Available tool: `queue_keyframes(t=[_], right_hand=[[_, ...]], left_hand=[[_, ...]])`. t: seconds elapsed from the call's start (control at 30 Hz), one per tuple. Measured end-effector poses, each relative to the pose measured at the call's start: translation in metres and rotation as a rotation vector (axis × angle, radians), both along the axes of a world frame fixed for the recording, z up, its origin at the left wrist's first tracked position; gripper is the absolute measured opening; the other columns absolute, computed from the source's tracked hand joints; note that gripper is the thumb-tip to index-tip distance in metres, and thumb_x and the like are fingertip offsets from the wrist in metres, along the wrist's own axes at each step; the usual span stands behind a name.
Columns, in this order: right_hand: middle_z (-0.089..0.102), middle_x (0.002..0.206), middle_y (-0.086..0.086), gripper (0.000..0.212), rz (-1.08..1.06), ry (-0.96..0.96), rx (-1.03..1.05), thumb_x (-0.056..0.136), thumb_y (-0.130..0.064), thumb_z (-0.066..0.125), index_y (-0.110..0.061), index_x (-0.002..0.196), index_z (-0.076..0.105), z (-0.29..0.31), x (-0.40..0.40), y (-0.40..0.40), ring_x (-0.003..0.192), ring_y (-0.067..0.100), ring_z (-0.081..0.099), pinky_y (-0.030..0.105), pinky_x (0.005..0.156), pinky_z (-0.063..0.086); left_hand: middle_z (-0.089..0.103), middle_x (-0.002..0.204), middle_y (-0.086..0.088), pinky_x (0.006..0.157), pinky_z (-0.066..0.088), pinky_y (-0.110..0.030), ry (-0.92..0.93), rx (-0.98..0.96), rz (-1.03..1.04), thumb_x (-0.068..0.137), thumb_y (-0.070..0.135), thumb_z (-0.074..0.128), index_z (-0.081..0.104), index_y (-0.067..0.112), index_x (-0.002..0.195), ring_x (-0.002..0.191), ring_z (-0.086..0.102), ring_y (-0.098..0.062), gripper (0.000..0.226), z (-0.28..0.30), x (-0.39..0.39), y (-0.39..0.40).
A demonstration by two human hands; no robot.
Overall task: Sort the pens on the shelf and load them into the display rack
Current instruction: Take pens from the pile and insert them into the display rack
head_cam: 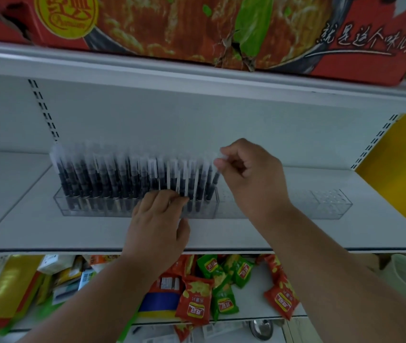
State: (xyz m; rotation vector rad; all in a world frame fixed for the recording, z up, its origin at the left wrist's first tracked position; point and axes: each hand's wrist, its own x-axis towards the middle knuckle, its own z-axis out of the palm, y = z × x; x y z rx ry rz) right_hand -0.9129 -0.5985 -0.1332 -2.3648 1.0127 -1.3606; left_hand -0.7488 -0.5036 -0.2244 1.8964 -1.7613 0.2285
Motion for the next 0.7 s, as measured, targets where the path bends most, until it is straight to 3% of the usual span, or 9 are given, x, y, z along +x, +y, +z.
queue_keyframes(t=[0.13, 0.33, 0.57, 0.7], right_hand=[[0.065, 0.081, -0.002, 0.008, -0.026, 0.148, -0.039, 0.090, -0.020, 0.068, -0.013, 0.091, 0.065, -0.013, 0.008, -0.005, 0.071, 0.012, 0.059, 0.027, 0.063, 0.052], [0.064, 0.078, 0.003, 0.009, -0.027, 0.165, -0.106, 0.089, -0.017, 0.069, -0.009, 0.091, 0.064, -0.024, 0.014, -0.005, 0.065, 0.017, 0.057, 0.027, 0.058, 0.048], [0.061, 0.093, 0.004, 0.030, -0.055, 0.239, -0.089, 0.094, -0.030, 0.061, -0.012, 0.117, 0.061, -0.016, 0.002, 0.008, 0.076, 0.019, 0.057, 0.029, 0.066, 0.047], [0.060, 0.093, 0.003, 0.031, -0.057, 0.226, -0.147, 0.092, -0.027, 0.063, -0.011, 0.118, 0.060, -0.006, 0.003, 0.026, 0.075, 0.018, 0.056, 0.029, 0.065, 0.048]], left_hand=[[0.059, 0.114, 0.000, 0.093, 0.044, -0.040, -0.028, -0.035, 0.006, 0.083, 0.030, 0.050, 0.067, 0.014, 0.119, 0.108, 0.050, -0.024, 0.043, -0.005, 0.000, -0.001], [0.059, 0.114, -0.001, 0.093, 0.043, -0.040, -0.010, -0.037, 0.017, 0.079, 0.026, 0.053, 0.067, 0.014, 0.119, 0.108, 0.048, -0.023, 0.044, -0.006, 0.000, -0.002], [0.057, 0.115, 0.003, 0.094, 0.044, -0.039, -0.003, 0.035, -0.004, 0.080, 0.030, 0.055, 0.065, 0.017, 0.122, 0.111, 0.045, -0.018, 0.045, 0.002, 0.001, 0.000], [0.057, 0.118, 0.001, 0.097, 0.047, -0.040, 0.017, 0.013, -0.039, 0.084, 0.035, 0.046, 0.062, 0.016, 0.124, 0.114, 0.047, -0.019, 0.047, 0.011, 0.006, 0.012]])
